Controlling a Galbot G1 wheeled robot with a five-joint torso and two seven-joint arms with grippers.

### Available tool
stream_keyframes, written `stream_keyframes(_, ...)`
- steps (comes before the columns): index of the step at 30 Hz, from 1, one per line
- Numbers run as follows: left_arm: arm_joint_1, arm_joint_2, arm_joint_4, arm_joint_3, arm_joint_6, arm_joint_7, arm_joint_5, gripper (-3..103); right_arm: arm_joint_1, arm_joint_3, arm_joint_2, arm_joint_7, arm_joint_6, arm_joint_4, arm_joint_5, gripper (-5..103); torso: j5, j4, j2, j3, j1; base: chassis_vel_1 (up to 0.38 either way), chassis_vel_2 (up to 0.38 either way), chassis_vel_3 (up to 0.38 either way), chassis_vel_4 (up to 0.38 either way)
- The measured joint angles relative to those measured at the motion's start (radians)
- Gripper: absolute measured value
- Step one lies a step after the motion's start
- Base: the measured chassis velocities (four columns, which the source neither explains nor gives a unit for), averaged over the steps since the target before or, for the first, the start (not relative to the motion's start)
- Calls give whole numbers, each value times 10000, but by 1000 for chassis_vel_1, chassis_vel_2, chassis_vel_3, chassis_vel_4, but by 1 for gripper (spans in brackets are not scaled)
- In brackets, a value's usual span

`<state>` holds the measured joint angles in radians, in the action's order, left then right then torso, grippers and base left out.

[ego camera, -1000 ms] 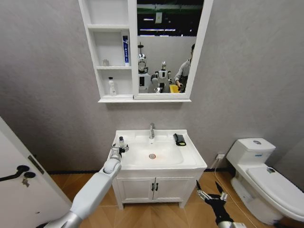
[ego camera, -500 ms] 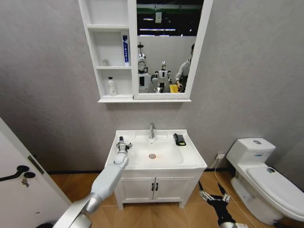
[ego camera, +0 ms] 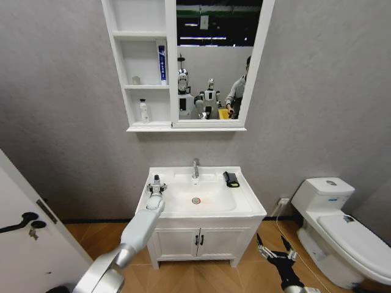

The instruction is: Move facial cleanser and shampoo from washbasin to cabinet, then wipe washbasin with towel.

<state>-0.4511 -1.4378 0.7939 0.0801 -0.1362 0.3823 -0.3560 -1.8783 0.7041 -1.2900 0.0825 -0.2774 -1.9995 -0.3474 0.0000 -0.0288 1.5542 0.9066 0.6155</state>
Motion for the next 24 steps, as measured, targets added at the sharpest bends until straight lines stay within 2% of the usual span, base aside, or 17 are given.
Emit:
stream_keyframes(1,0,0,0,0,0,0,0,90,0,0,0,0,0,0,0,100,0,0,0,0,0,0,0,0,0)
stream_keyframes(3,12,-25,-26,63,53,-97,-19,80,-49,41,-4,-1,-5,-1,-6,100,0,0,0,0,0,0,0,0,0)
stream_keyframes(6,12,-24,-26,81,74,-146,-46,74,-71,53,-11,-9,-16,-1,-9,100,0,1,0,0,0,0,0,0,0)
stream_keyframes(9,-41,18,-20,139,119,-243,-93,58,-71,62,-36,-18,-35,1,-10,100,0,1,0,-1,-1,0,0,0,0)
stream_keyframes(10,-41,18,-20,139,119,-243,-93,58,-71,62,-36,-18,-35,1,-10,100,0,1,0,-1,-1,0,0,0,0)
stream_keyframes(13,-185,192,292,98,101,-267,-308,43,-62,57,-39,-14,-35,-4,-9,100,0,0,0,-1,-1,0,0,0,0)
stream_keyframes(18,-490,661,1068,-142,-110,-217,-892,42,-51,52,-36,8,-35,-53,-3,100,-1,0,0,0,-1,0,0,0,0)
stream_keyframes(21,-830,1497,2294,-410,-274,-165,-1302,42,-14,51,-22,25,-30,-111,-9,100,-4,-1,0,0,-1,0,0,0,0)
stream_keyframes(22,-942,1964,3051,-544,-401,-123,-1471,42,12,52,-14,41,-17,-144,-18,100,-6,3,-1,0,0,0,0,0,0)
stream_keyframes(23,-942,1964,3051,-544,-401,-123,-1471,42,12,52,-14,41,-17,-144,-18,100,-6,3,-1,0,0,0,0,0,0)
stream_keyframes(24,-1021,2560,4052,-705,-594,-59,-1721,42,42,51,-8,49,5,-176,-23,100,1,3,1,-1,-1,0,0,0,0)
